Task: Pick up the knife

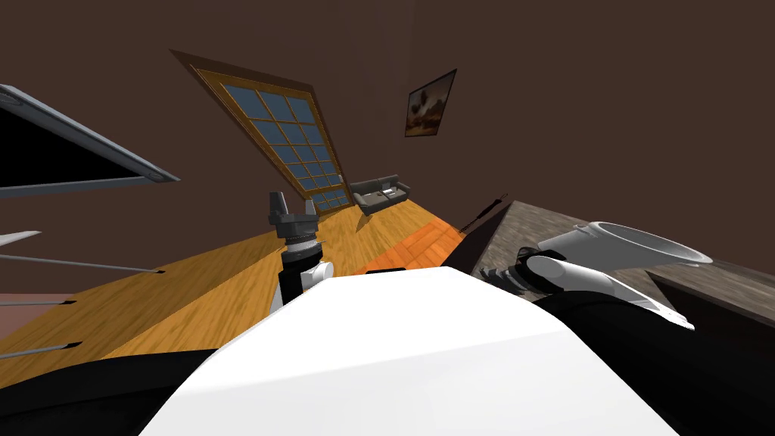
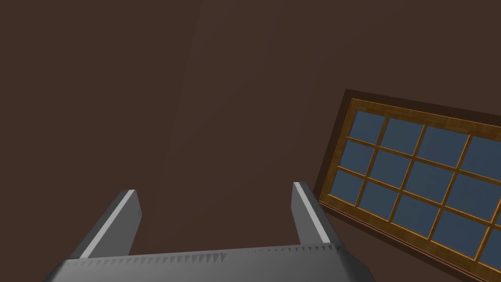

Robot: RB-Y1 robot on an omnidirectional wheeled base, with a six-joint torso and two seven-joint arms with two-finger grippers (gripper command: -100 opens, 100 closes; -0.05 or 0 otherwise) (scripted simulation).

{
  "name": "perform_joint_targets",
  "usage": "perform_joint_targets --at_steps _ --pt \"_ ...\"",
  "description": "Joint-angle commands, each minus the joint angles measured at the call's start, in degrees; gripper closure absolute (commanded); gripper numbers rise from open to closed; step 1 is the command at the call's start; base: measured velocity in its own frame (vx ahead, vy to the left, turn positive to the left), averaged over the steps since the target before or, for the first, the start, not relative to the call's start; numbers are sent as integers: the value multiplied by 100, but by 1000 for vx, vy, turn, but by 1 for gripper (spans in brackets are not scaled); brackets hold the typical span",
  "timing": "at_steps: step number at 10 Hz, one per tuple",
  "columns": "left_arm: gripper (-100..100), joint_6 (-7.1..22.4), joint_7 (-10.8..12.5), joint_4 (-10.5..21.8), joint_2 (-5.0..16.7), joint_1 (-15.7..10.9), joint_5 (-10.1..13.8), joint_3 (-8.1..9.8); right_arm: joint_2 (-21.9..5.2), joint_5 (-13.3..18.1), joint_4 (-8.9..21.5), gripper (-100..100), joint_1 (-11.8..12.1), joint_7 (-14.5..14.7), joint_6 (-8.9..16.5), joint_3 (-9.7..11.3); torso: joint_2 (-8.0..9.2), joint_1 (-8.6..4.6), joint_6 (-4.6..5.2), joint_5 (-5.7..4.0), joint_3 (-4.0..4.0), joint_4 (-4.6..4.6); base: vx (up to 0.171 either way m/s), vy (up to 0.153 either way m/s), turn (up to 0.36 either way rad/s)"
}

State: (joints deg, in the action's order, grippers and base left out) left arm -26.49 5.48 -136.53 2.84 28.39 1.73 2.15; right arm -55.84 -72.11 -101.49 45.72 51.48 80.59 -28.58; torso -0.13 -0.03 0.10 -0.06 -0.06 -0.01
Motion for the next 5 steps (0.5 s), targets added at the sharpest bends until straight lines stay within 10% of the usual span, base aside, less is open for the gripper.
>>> perform_joint_targets --at_steps 1,3,4,5 --pt "0 0 0 0 0 0 0 0 0 0 0 100 0 0 0 0 0 0 0 0 0 0 0 0 0" --pt "0 0 0 0 0 0 0 0 2 -2 0 100 -1 -4 -2 -1 1 -3 0 0 0 -1 0 0 0" --pt "0 0 0 0 0 0 0 0 2 -2 1 0 -1 -5 -2 -1 1 -3 0 0 0 -1 0 0 0" --pt "0 0 0 0 0 0 0 0 -100 -131 -113 100 88 -6 122 -169 1 -3 0 0 0 -1 19 -2 -88"
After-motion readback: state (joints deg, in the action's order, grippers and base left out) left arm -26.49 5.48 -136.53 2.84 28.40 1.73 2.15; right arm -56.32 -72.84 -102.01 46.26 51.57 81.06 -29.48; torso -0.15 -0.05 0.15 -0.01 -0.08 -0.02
